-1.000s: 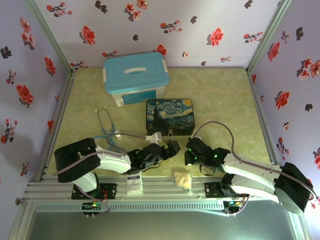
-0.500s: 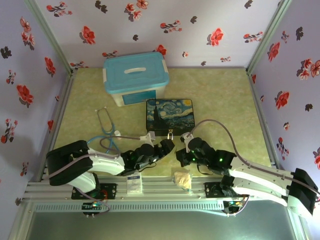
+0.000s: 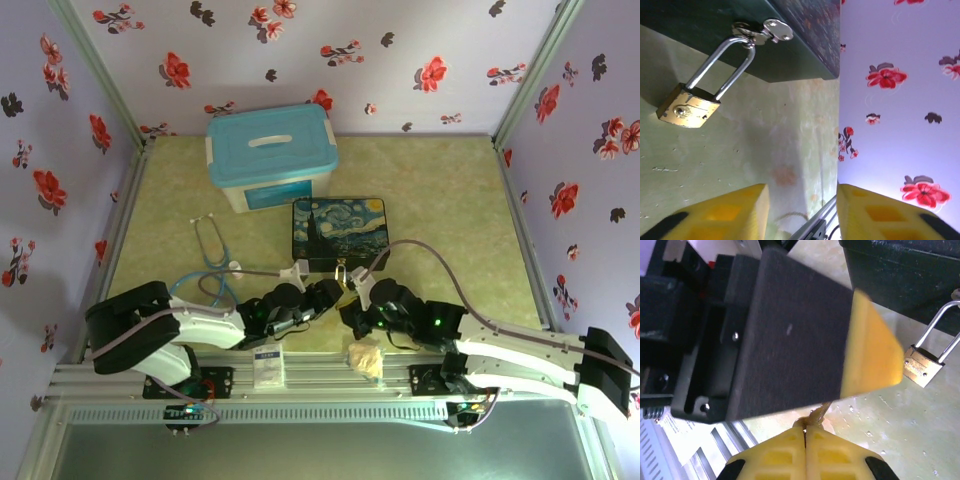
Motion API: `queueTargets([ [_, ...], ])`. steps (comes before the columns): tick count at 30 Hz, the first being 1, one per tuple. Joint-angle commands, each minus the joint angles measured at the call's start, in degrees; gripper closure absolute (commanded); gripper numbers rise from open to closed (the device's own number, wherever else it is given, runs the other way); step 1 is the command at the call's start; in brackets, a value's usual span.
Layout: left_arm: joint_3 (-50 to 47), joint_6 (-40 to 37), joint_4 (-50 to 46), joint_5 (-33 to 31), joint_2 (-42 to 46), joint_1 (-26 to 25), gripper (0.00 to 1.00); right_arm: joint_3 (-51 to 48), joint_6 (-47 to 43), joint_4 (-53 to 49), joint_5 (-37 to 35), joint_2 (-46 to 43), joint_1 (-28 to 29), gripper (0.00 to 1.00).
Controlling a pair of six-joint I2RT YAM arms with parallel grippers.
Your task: Unlock a padlock with a key
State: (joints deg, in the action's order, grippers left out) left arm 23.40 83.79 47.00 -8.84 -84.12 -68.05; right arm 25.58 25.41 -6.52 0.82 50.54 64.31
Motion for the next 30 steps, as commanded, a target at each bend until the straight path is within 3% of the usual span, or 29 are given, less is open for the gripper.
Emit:
queueTargets([
  [1, 0.67, -2.18, -3.87, 1.45, 2.30, 0.35, 0.66, 2.11, -1.79, 1.15, -1.68, 0.91, 0.46, 1.00],
  [5, 0.47, -2.87, -6.25, 1.57, 3.36, 0.32, 0.77, 1.86, -1.29, 1.43, -2.46, 1.29, 0.46, 1.00],
  [10, 0.00, -3.86, -8.51, 0.76, 4.22, 0.36, 1.00, 1.57, -1.19, 1.84, -2.46, 1.45, 0.47, 1.00],
  [14, -0.17, -4.23, -8.03, 0.35, 4.17, 0.40, 1.00, 1.86, -0.85, 1.11, -2.55, 1.50, 0.46, 0.98],
  [15, -0.32, -4.39, -8.07, -0.02, 4.41, 0.38, 1.00, 1.76, -0.63, 0.83, -2.84, 1.09, 0.46, 0.90],
  [19, -1.33, -7.42, -10.72, -3.29, 8.49, 0.57, 1.00, 0.28, 3.90, 1.72, -5.13, -2.66, -0.18, 0.25],
  [20, -1.57, -9.05, -11.38, -4.30, 10.29, 0.90, 1.00, -0.45, 5.23, 3.52, -3.94, -3.88, -0.99, 0.14],
  [23, -2.49, -13.02, -12.42, -5.96, 15.10, 2.44, 1.00, -3.02, 10.40, 10.80, 1.10, -6.18, -5.32, 0.06],
  [26, -3.89, -16.46, -10.44, -5.75, 19.01, 4.05, 1.00, -5.74, 16.34, 22.38, 9.89, -6.27, -10.32, 0.05],
  [30, -5.17, -22.78, -4.28, -4.57, 22.99, 4.44, 1.00, -7.43, 20.68, 35.85, 16.46, -4.33, -12.41, 0.08],
])
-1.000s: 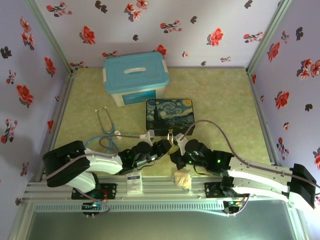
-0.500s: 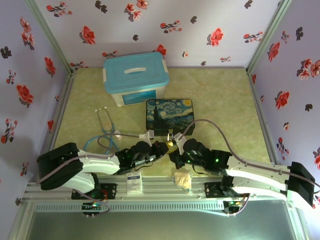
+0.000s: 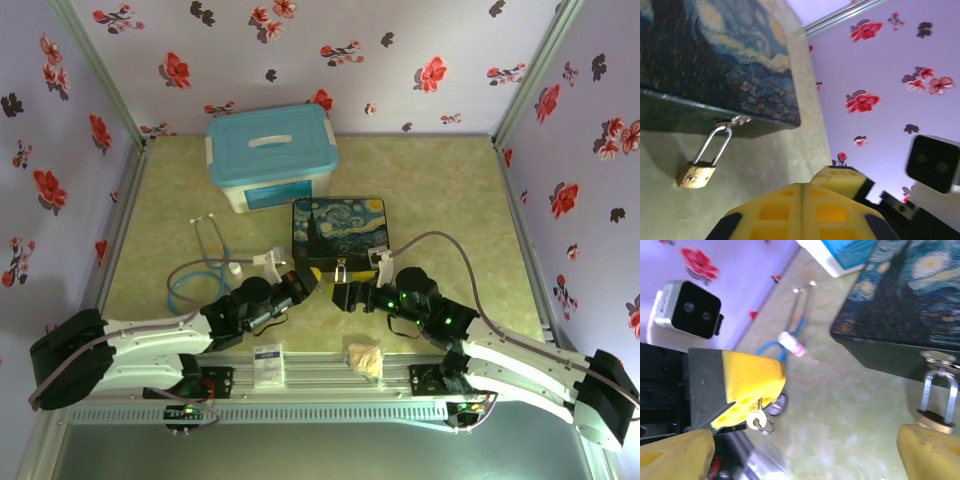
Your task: Unlock a padlock with a key
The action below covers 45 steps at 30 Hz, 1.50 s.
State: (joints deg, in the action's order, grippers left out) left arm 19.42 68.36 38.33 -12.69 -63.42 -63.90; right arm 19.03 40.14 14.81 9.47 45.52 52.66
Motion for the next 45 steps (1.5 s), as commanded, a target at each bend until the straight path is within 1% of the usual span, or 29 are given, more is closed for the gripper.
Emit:
queueTargets([
  [1, -1.30, -8.88, 5.62, -0.42, 3.33, 0.35, 1.00, -0.77, 6.29, 16.64, 8.48, 1.14, -0.77, 0.10],
  [5, -1.93, -12.69, 9.39, -0.12, 6.33, 0.57, 1.00, -1.45, 7.31, 24.74, 9.19, 3.74, -0.86, 0.22],
  [8, -1.95, -14.58, 12.46, 1.25, 6.76, 1.15, 1.00, -0.39, 7.45, 31.03, 11.79, 8.48, -0.92, 0.31],
  [11, -1.93, -13.49, 14.33, 2.37, 7.07, 2.69, 1.00, 0.50, 8.32, 36.61, 14.17, 12.52, -0.94, 0.37],
  [14, -1.94, -11.35, 16.60, 4.78, 6.91, 5.35, 1.00, 1.13, 8.55, 39.11, 15.31, 14.89, -0.94, 0.47],
  [17, -1.98, -11.75, 18.50, 6.38, 6.57, 5.65, 1.00, 0.81, 8.79, 41.25, 15.31, 15.77, -0.90, 0.56],
  [22, -1.96, -10.67, 20.47, 6.96, 4.87, 5.67, 1.00, -0.06, 9.50, 44.70, 14.61, 17.12, -0.93, 0.56],
  [26, -1.96, -10.03, 22.71, 7.66, 2.74, 5.64, 1.00, 0.47, 10.63, 49.04, 15.45, 20.58, -0.92, 0.54],
  [30, -1.70, -9.56, 24.46, 8.38, 1.47, 5.64, 1.00, 1.36, 11.41, 52.42, 16.39, 24.15, -0.97, 0.54],
  [32, -1.71, -9.58, 24.58, 8.41, 1.63, 5.63, 1.00, 1.02, 12.32, 55.50, 16.32, 25.72, -1.02, 0.54],
  [34, -1.73, -9.69, 24.18, 8.42, 1.89, 5.63, 1.00, 0.58, 13.00, 57.33, 16.08, 26.82, -1.12, 0.58],
  [37, -1.77, -9.51, 23.99, 8.41, 1.73, 5.63, 1.00, -0.37, 13.37, 60.00, 15.27, 27.87, -1.33, 0.59],
  [39, -1.93, -9.21, 24.36, 8.41, 1.38, 5.64, 1.00, -0.27, 13.81, 60.94, 15.40, 28.65, -1.51, 0.64],
  [42, -1.94, -8.79, 24.89, 8.37, 0.78, 5.65, 1.00, 0.21, 14.38, 62.09, 15.86, 30.06, -1.51, 0.79],
  [45, -3.16, -8.24, 25.59, 7.33, 0.83, 5.71, 1.00, -0.03, 15.14, 63.12, 15.67, 30.94, -1.64, 0.91],
])
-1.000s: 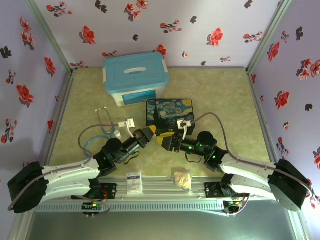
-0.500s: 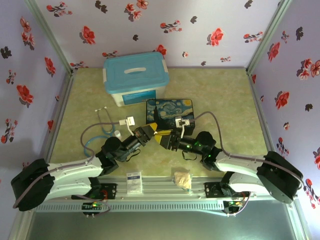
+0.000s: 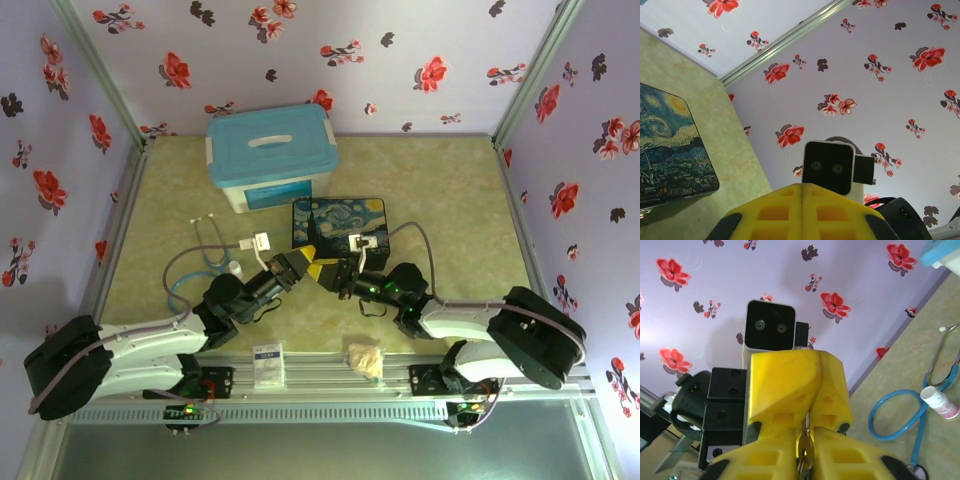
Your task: Unlock a padlock with a key
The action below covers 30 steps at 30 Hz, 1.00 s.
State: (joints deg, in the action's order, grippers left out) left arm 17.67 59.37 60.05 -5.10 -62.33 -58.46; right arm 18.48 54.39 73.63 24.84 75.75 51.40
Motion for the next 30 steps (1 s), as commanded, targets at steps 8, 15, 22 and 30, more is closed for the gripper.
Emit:
queueTargets([
  [8, -3.58, 1.46, 3.84, -2.19, 0.22, 0.62, 0.98, -1.14, 0.64, 3.27, -1.15, -0.13, -0.54, 1.00],
  [15, -1.37, 2.76, -20.74, -7.75, 6.14, 2.04, 0.28, -2.36, -3.68, -20.56, -6.12, -8.43, -2.04, 1.00],
  [22, 6.80, -2.59, -43.63, -5.89, 1.85, 2.03, 0.28, 0.14, -12.70, -55.42, -12.73, -19.34, -3.68, 1.00],
  [30, 14.43, -7.94, -42.31, 3.98, -15.01, 1.15, 0.29, 0.60, -15.41, -78.90, -15.61, -28.41, -10.35, 1.00],
])
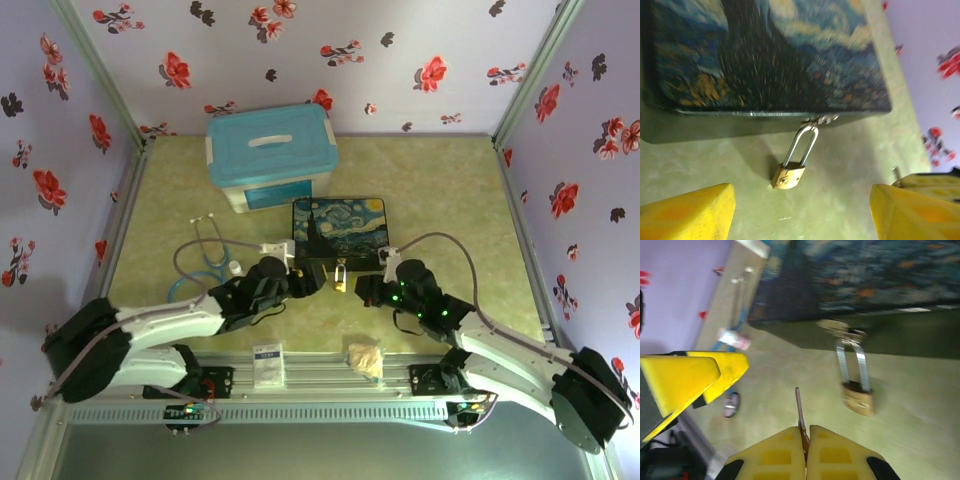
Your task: Unlock a padlock with a key
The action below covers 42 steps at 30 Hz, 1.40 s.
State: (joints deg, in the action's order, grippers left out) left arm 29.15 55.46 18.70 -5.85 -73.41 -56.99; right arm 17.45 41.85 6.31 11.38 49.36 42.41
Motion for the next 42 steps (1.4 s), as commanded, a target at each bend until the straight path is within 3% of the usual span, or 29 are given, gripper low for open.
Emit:
queueTargets([
  [1, 3.93, -4.90, 0.54, 6.47, -6.16, -0.19, 0.29, 1.59, -2.99, -12.66, -2.24, -2.69, -1.98, 1.00],
  [6, 8.07, -8.07, 4.15, 9.52, -14.63, -0.14, 0.33, 1.40, -2.64, -16.49, -2.63, -3.62, -5.53, 1.00],
  [11, 13.26, -10.87, -1.99, 7.66, -19.54, -0.61, 0.43, 0.03, -1.54, -15.16, -1.03, -3.75, -7.63, 1.00],
  [16, 14.36, -10.59, -1.28, 7.57, -23.80, -1.10, 0.47, 0.19, -1.81, -15.36, -1.01, -3.60, -8.04, 1.00],
  [26, 16.23, -9.58, -1.60, 7.72, -28.02, -1.54, 0.60, -1.98, -0.24, -14.35, -1.22, -4.36, -8.22, 1.00],
  [33, 16.45, -8.76, -0.60, 8.34, -29.59, -1.46, 0.63, -2.59, 0.61, -13.92, -1.80, -4.44, -8.31, 1.00],
  [42, 15.50, -5.10, 3.01, 8.37, -28.80, -1.81, 0.84, -5.30, 2.15, -7.21, 2.43, -2.00, -8.35, 1.00],
])
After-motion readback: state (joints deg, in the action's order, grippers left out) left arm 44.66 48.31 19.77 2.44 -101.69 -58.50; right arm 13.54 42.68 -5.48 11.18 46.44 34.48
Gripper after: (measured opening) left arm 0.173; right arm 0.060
